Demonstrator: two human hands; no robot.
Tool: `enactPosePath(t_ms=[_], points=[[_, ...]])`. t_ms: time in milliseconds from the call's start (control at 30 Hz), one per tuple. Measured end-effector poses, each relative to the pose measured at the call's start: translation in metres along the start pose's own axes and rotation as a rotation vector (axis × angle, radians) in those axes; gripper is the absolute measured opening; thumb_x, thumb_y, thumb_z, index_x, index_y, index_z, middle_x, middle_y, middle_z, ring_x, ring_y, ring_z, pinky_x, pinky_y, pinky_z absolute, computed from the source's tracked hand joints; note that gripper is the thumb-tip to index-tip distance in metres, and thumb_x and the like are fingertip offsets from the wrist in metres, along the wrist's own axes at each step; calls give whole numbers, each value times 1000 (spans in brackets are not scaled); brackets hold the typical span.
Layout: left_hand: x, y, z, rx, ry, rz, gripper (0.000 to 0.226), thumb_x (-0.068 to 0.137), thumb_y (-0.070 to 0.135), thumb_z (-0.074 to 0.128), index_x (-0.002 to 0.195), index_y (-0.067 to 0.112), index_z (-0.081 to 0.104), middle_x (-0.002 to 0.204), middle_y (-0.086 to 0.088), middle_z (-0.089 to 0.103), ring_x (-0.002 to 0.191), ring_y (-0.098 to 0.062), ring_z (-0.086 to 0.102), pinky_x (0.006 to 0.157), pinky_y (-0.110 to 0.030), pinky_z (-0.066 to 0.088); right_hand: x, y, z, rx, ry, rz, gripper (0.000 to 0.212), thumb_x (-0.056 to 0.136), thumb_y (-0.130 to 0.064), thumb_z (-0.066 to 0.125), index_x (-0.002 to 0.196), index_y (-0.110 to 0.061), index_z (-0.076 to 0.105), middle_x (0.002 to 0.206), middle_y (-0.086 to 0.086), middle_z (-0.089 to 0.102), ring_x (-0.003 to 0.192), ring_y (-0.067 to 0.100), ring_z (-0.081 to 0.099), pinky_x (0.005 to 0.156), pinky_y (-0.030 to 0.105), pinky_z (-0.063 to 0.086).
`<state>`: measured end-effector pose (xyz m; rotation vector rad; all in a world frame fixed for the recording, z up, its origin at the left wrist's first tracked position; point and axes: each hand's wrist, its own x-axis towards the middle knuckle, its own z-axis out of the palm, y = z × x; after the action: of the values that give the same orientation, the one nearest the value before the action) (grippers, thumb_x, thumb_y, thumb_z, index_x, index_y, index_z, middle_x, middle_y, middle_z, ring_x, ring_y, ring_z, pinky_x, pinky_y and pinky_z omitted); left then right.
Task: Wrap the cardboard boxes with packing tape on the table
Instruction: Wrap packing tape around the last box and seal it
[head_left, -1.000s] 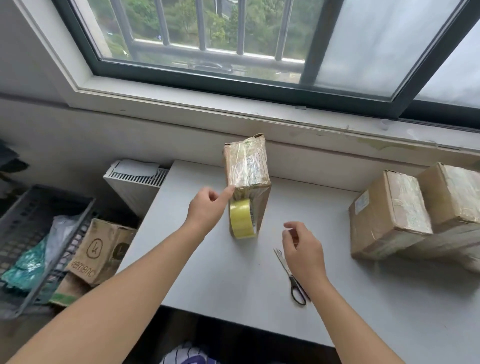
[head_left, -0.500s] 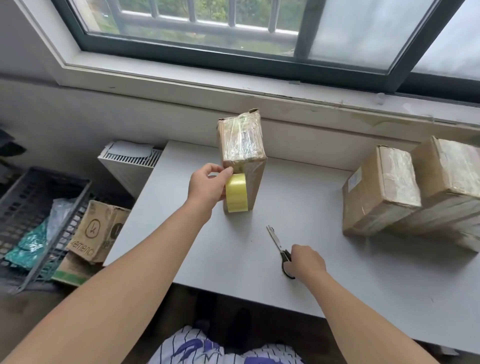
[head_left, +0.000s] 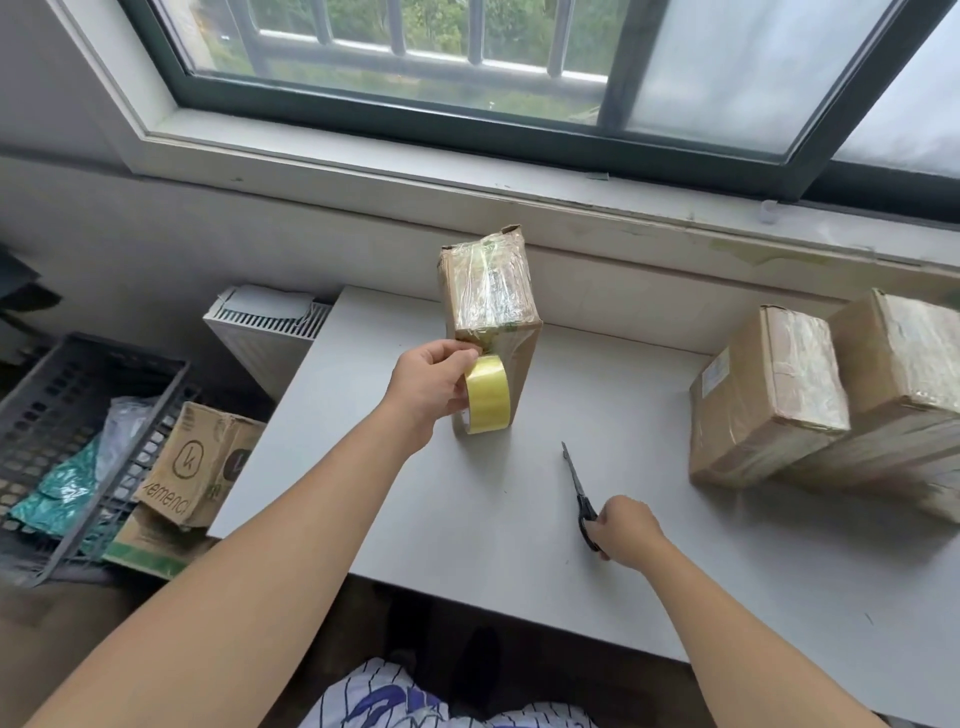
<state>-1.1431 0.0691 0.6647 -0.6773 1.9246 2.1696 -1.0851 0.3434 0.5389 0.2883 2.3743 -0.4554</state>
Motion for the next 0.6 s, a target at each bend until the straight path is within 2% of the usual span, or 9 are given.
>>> enactPosePath(t_ms=[67,133,233,333,400,467,533,600], points=[[2,2,-1,-20,-15,-9,6,101,11,62,98,11,68,85,-2,63,61,-11,59,64,-32,58,-1,10,-20,193,-74,-36,29,95,-28,60,74,-11,69,72,7,73,59,15,54,57,23,42],[4,3,-3,-49,-19,-21,7,101,12,62,95,14,66,87,-2,62,66,-14,59,59,-30,55,-6,19,-45,363,-99,-83,22,98,-23,62,83,-10,72,83,12,75,59,14,49,60,26,40],[5,6,-6,-74,-9,-44,7,101,15,61,95,19,63,85,-2,65,64,-19,66,59,-31,55,-21,19,-93,572,-220,-185,12,100,-22,64,99,-9,64,82,1,67,64,10,47,65,24,39],[4,11,-11,-87,-38,-50,3,102,16,60,104,17,58,92,-11,72,66,-30,72,60,-36,60,-40,-4,-144,404,-348,-353,10,101,-20,62,104,-11,60,85,-3,63,66,8,44,64,20,37],[5,15,-16,-74,-68,-56,6,102,16,62,107,16,58,92,-13,75,61,-28,68,58,-32,58,-51,-32,-169,270,-402,-432,12,98,-23,60,104,-13,63,88,-1,64,65,7,45,63,20,35],[7,19,-21,-31,-76,-56,12,102,18,63,113,14,61,81,-7,76,55,-22,64,55,-27,55,-56,-63,-185,168,-447,-481,15,92,-32,60,98,-19,65,87,-1,64,63,8,43,63,21,34],[9,22,-24,23,-77,-54,19,102,19,63,118,10,62,72,-2,74,52,-19,61,52,-24,53,-58,-90,-193,138,-447,-501,20,92,-43,64,92,-23,66,85,-1,64,63,11,41,62,23,33],[11,25,-26,60,-85,-49,22,101,19,63,121,9,63,71,-2,74,52,-19,60,51,-24,53,-53,-110,-198,141,-412,-505,25,97,-46,65,94,-21,65,84,-1,63,63,12,40,63,24,34]])
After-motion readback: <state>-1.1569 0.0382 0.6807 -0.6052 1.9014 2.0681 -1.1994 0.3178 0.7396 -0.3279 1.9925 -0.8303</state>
